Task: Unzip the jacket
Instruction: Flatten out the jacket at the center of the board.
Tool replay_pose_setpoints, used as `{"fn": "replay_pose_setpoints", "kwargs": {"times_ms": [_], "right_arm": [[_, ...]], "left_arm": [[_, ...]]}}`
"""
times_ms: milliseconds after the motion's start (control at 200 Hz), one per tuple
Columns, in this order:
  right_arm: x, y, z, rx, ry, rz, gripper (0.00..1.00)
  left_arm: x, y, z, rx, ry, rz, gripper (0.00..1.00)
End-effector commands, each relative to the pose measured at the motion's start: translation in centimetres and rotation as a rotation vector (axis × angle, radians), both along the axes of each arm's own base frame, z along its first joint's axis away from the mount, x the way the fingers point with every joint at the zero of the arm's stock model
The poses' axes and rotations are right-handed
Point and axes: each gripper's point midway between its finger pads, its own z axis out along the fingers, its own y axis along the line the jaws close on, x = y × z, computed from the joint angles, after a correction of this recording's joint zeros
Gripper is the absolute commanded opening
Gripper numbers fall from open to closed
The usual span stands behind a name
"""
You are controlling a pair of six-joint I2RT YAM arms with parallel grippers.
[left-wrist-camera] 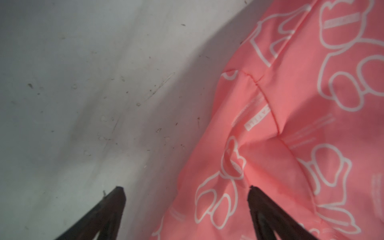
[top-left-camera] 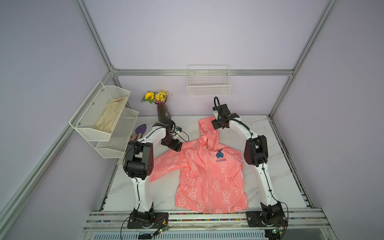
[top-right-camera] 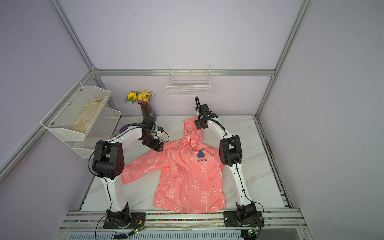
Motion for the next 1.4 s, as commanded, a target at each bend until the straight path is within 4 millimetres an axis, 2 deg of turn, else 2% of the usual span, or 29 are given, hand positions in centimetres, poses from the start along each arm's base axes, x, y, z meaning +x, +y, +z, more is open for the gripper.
{"fn": "replay_pose_setpoints", "kwargs": {"times_ms": [0, 35, 65, 140, 205, 265, 415, 520, 640, 725, 835, 975, 1100, 1145, 1180, 1240, 1325, 1395], "right_arm": [[-0.8, -5.4, 6.6, 0.101, -0.028, -0.181, 0.75], [-1.4, -6.7, 7.6, 0.146, -0.016, -0.213, 0.77], [-2.2, -7.4, 8.5, 0.185, -0.008, -0.232, 0.83], [-4.2, -9.3, 10.1, 0.268, 0.014, -0.28, 0.83], [-6.4, -10.7, 10.5, 0.327, 0.045, -0.334, 0.83], [-8.8, -11.9, 10.0, 0.368, 0.083, -0.408, 0.83], [-14.4, -13.8, 6.8, 0.513, 0.174, -0.563, 0.81], [-17.4, -13.4, 4.9, 0.59, 0.228, -0.591, 0.8], [-20.1, -11.2, 2.4, 0.714, 0.34, -0.573, 0.8], [-21.3, -10.3, 0.8, 0.789, 0.385, -0.605, 0.8], [-23.0, -10.5, -1.2, 0.787, 0.428, -0.666, 0.8], [-24.3, -9.8, -2.3, 0.821, 0.47, -0.69, 0.79], [-25.7, -8.4, -3.3, 0.799, 0.507, -0.692, 0.78], [-26.4, -7.8, -3.7, 0.798, 0.53, -0.693, 0.75], [-26.0, -7.3, -3.6, 0.809, 0.512, -0.682, 0.73], [-26.0, -6.9, -3.8, 0.81, 0.51, -0.677, 0.62], [-25.2, -6.7, -3.2, 0.826, 0.486, -0.67, 0.23], [-24.0, -6.9, -1.7, 0.827, 0.441, -0.665, 0.06]], "left_arm": [[2.6, 1.6, 6.1, 0.036, -0.215, 0.097, 1.0], [2.9, 2.0, 6.9, 0.046, -0.254, 0.122, 1.0], [3.2, 2.5, 7.6, 0.057, -0.288, 0.158, 1.0], [3.6, 3.9, 9.1, 0.084, -0.347, 0.286, 1.0], [3.5, 5.5, 10.1, 0.111, -0.368, 0.445, 1.0], [2.8, 5.4, 9.8, 0.059, -0.309, 0.513, 1.0], [0.8, 2.9, 8.5, -0.122, -0.25, 0.563, 1.0], [-0.5, 1.9, 7.9, -0.192, -0.257, 0.579, 0.97], [-2.0, 0.1, 6.6, -0.218, -0.205, 0.553, 0.95], [-2.8, -1.4, 5.6, -0.235, -0.163, 0.545, 0.95], [-3.6, -2.8, 4.4, -0.252, -0.112, 0.561, 0.9], [-4.0, -4.2, 3.5, -0.269, -0.078, 0.567, 0.82], [-3.8, -4.3, 3.1, -0.264, -0.074, 0.578, 0.75], [-3.7, -4.3, 3.0, -0.263, -0.076, 0.581, 0.74], [-3.6, -4.3, 2.9, -0.264, -0.077, 0.581, 0.74], [-3.5, -4.3, 2.7, -0.262, -0.075, 0.581, 0.72], [-3.4, -4.3, 2.3, -0.26, -0.075, 0.584, 0.7], [-3.4, -4.4, 1.7, -0.266, -0.068, 0.586, 0.68]]}}
